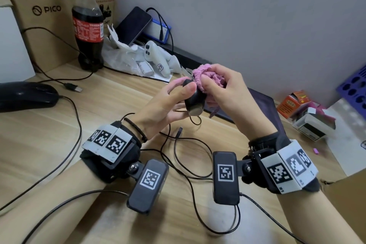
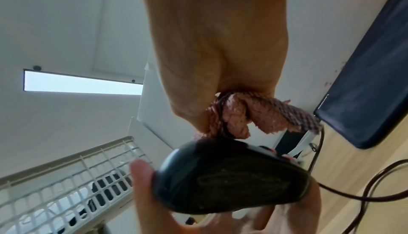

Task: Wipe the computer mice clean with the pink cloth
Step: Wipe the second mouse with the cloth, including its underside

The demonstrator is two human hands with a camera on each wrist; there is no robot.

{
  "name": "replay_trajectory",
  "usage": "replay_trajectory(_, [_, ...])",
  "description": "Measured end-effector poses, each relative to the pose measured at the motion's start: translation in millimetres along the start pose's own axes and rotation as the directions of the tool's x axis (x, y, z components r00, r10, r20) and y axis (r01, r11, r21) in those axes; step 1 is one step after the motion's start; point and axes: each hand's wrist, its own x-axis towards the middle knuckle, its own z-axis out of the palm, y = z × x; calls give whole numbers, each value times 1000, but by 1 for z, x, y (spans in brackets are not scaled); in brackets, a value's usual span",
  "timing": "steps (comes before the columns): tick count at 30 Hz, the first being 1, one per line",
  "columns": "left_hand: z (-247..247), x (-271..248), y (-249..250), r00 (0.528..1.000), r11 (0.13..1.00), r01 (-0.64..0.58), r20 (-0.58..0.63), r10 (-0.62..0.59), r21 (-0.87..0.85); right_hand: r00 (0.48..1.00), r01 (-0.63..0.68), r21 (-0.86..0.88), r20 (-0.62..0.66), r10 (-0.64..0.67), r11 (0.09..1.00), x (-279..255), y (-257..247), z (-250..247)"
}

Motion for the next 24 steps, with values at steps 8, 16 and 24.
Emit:
replay_trajectory(8, [3, -7, 5, 995, 998, -58, 80, 60, -34, 998, -35, 92, -47, 39, 995, -10, 14, -6])
replay_trajectory(16, [3, -7, 3, 987, 994, -104, 122, 100, 20, 991, -80, 35, -107, 84, 996, -12, 22, -20])
replay_trajectory(24, [3, -8, 5, 978, 987, -156, 148, 150, 30, 991, 120, 46, 47, -122, 992, -12, -8, -5])
